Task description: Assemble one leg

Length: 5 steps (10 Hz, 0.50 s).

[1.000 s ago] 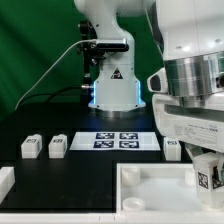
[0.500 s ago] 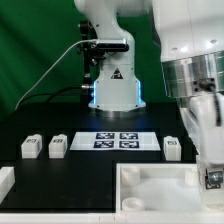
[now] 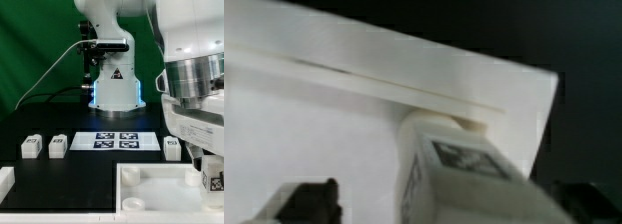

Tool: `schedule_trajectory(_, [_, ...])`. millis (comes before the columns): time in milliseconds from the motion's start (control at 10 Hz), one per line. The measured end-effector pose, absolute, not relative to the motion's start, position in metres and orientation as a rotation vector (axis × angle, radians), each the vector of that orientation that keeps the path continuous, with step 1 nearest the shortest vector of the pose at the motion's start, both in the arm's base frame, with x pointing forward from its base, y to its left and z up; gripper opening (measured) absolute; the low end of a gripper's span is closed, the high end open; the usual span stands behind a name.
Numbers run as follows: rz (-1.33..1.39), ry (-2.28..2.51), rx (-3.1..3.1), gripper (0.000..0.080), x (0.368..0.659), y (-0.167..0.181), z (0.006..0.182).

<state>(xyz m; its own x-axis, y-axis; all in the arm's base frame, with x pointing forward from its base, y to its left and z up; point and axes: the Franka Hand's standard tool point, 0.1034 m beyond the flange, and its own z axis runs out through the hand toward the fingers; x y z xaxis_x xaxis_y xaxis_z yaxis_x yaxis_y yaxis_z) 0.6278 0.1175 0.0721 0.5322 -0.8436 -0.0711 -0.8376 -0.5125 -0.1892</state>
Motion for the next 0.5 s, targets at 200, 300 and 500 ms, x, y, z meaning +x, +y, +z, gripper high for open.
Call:
schedule_trajectory(200, [-0.09,1.127,-2.714,0.0647,0.63,0.1124,0.0735])
schedule_trajectory(300, [-0.105,1.001,-2.77,0.0647,0.6299,0.1118,0.0731])
schedule_trajectory(500, [-0.088,0.623,-2.928,0.0649,0.6273,0.1123,0.072])
